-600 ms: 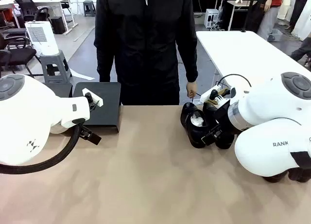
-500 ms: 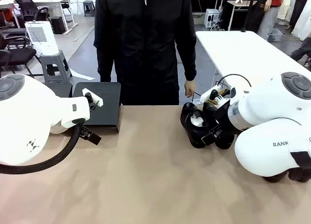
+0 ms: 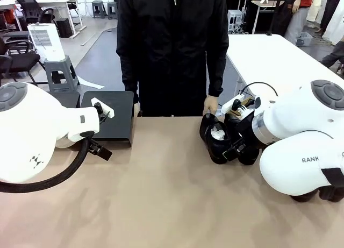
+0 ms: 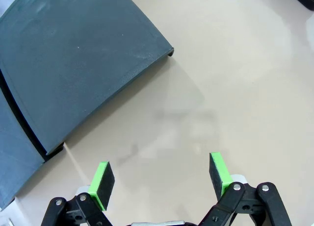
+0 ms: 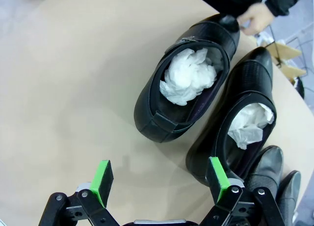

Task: Organize the shoes by placing them on the stand.
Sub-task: Pick up one Shoe and place it in the middle of the table.

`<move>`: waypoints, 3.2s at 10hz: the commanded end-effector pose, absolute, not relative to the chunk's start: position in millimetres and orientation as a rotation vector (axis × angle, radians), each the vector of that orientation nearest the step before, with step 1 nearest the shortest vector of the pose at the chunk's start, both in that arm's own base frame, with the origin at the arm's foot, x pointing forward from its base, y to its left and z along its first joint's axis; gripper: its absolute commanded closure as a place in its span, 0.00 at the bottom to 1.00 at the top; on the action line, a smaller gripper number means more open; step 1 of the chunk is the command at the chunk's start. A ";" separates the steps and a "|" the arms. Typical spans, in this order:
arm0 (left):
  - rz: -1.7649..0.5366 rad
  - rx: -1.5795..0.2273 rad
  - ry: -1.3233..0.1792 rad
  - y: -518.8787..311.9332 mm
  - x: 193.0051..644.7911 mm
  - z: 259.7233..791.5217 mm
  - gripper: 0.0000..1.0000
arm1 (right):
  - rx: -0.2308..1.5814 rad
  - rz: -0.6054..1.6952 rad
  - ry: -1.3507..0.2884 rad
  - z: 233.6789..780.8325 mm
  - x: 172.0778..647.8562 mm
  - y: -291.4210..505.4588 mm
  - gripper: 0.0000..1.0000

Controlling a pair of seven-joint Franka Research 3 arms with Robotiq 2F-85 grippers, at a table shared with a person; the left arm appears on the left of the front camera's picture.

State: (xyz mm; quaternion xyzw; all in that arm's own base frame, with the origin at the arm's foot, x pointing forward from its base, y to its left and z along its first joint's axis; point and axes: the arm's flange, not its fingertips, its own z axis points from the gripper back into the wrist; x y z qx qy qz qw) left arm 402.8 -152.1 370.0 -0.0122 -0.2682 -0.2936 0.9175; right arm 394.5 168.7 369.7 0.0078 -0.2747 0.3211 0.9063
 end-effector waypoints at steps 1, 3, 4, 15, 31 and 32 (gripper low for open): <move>-0.603 -0.025 -0.552 -151.7 402.9 370.1 0.00 | 0.017 0.662 -0.568 369.8 394.6 168.6 0.00; -0.603 -0.025 -0.552 -151.7 402.9 370.1 0.00 | 0.017 0.662 -0.568 369.8 394.6 168.6 0.00; -0.603 -0.025 -0.552 -151.7 402.9 370.1 0.00 | 0.017 0.662 -0.568 369.8 394.6 168.6 0.00; -0.504 -0.296 -0.488 -49.8 390.3 506.9 0.00 | 0.355 0.637 -0.530 492.7 392.7 16.2 0.00; -0.439 -0.452 -0.516 29.6 371.5 539.9 0.00 | 0.546 0.476 -0.547 503.4 383.7 -101.3 0.00; -0.439 -0.452 -0.516 29.6 371.5 539.9 0.00 | 0.546 0.476 -0.547 503.4 383.7 -101.3 0.00</move>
